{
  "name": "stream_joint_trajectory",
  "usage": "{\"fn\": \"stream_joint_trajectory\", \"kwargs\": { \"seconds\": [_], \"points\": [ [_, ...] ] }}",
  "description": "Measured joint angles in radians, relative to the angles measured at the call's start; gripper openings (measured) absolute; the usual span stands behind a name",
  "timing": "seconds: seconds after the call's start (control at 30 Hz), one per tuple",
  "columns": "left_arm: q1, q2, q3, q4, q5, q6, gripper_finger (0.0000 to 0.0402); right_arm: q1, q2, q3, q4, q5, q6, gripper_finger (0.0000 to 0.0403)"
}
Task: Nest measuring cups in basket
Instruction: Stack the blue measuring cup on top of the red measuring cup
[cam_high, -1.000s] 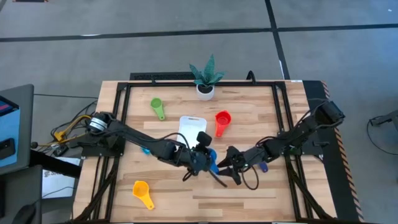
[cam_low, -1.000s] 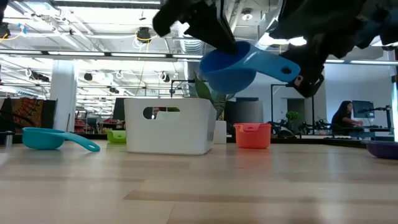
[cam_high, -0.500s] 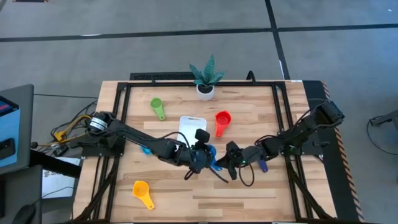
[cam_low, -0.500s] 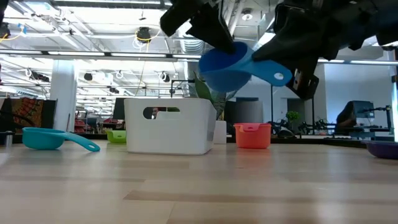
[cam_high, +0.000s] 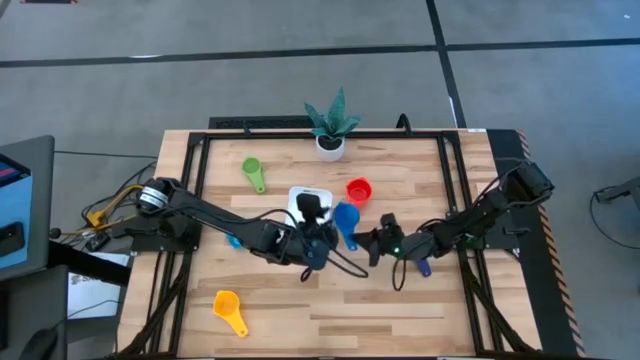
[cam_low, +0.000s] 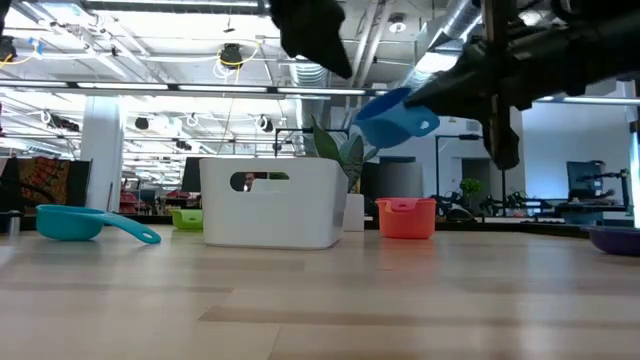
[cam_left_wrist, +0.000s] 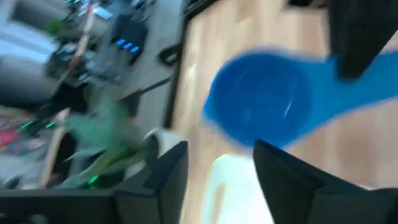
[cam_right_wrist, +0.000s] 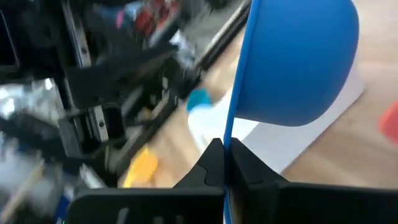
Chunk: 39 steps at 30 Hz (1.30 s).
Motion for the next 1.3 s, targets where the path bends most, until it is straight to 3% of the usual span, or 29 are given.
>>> {"fn": "stream_joint_trajectory", "kwargs": {
  "seconds": [0.13,0.27,0.43,0.83,1.3],
  "points": [
    [0.006,-0.031,0.000,-0.114,-0.029,-0.111,0.0215,-0.038,0.000,-0.082,0.145,0.093,0.034,0.0015],
    [0.026,-0.059,0.000,-0.231,0.065,-0.266,0.0225,-0.095,-0.001,-0.162,0.274,0.096,0.078,0.0015],
    [0.054,-0.060,-0.003,-0.321,0.073,-0.355,0.0226,-0.187,0.000,-0.218,0.307,-0.025,0.138,0.0015],
    [0.089,-0.058,-0.045,-0.314,0.122,-0.384,0.0226,-0.342,0.008,-0.262,0.307,-0.194,0.212,0.0020],
    [0.094,-0.057,-0.045,-0.315,0.128,-0.373,0.0226,-0.369,0.008,-0.262,0.231,-0.196,0.229,0.0038]
  ]
}}
